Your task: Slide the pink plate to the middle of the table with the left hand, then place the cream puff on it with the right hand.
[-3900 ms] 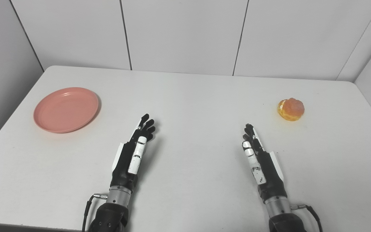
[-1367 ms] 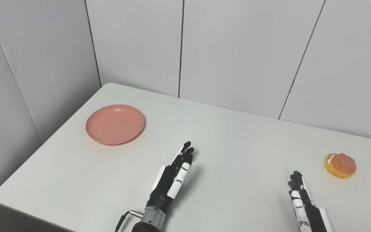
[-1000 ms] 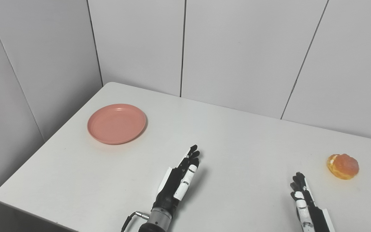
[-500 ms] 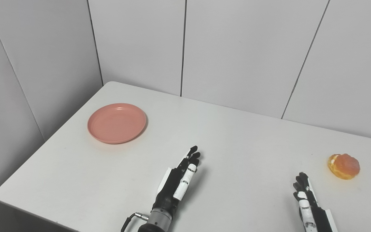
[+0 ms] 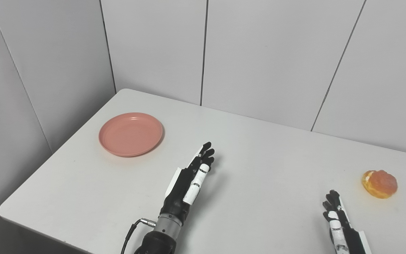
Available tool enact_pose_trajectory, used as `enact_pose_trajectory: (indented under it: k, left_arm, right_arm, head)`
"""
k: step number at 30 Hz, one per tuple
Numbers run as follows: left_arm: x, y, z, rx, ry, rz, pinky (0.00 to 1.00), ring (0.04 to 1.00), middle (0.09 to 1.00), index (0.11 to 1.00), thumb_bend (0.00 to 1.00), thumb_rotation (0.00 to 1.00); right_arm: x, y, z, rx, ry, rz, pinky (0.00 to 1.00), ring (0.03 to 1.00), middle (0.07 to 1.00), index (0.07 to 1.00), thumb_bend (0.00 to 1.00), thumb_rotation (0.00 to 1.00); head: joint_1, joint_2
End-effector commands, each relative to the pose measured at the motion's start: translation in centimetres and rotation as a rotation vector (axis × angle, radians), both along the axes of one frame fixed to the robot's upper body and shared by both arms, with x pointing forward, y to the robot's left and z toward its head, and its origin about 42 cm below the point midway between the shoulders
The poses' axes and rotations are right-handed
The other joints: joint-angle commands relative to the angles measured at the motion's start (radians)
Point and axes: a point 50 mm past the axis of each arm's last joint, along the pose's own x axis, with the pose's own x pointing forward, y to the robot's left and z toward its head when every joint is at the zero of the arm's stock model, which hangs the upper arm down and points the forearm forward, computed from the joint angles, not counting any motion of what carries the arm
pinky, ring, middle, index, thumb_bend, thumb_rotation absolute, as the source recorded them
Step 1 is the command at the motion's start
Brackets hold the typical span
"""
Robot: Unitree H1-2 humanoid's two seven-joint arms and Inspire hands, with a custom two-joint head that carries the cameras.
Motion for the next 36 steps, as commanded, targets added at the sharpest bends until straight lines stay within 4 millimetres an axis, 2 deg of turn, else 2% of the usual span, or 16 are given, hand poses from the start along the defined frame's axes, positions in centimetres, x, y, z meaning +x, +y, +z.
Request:
enact_pose_trajectory:
  k: [1,7,14,18,25,30,36]
  left_arm:
    - [0.8,0.0,2.5,-0.012,-0.094,0.002,0.93,0.927,0.950,0.934,0.49,1.00]
    - [1.4,1.0,4.4,-0.011,-0.140,0.026,0.93,0.932,0.952,0.938,0.45,1.00]
    - [2.2,3.0,5.9,0.036,-0.187,0.079,0.89,0.901,0.925,0.915,0.47,1.00]
    - [3.0,4.5,6.5,0.065,-0.202,0.106,0.90,0.892,0.911,0.904,0.51,1.00]
    - [4.5,6.9,7.0,0.051,-0.222,0.160,0.87,0.867,0.884,0.875,0.50,1.00]
    - [5.7,9.5,7.5,0.064,-0.229,0.196,0.87,0.862,0.875,0.864,0.51,1.00]
    - [6.8,11.9,8.9,0.034,-0.256,0.265,0.84,0.844,0.852,0.830,0.46,1.00]
  right_arm:
    - [0.6,-0.3,0.7,0.003,-0.035,-0.004,0.99,0.978,0.985,0.988,0.17,1.00]
    - [0.6,-0.3,0.8,-0.002,-0.031,-0.005,0.98,0.978,0.986,0.990,0.17,1.00]
    - [0.6,-0.4,0.8,-0.006,-0.037,-0.008,0.98,0.974,0.983,0.985,0.16,1.00]
    - [0.6,-0.5,0.8,-0.008,-0.038,-0.007,0.97,0.973,0.982,0.986,0.16,1.00]
    - [0.7,-0.6,0.8,-0.018,-0.036,-0.011,0.97,0.970,0.976,0.979,0.18,1.00]
    - [0.6,-0.7,0.8,-0.010,-0.035,0.000,0.98,0.979,0.982,0.986,0.17,1.00]
    - [0.6,-0.7,0.9,-0.003,-0.029,-0.006,0.98,0.974,0.982,0.985,0.16,1.00]
  head:
    - [0.001,0.001]
    - [0.004,0.004]
    - [0.009,0.006]
    - [0.015,0.007]
    - [0.021,0.006]
    - [0.024,0.007]
    - [0.031,0.006]
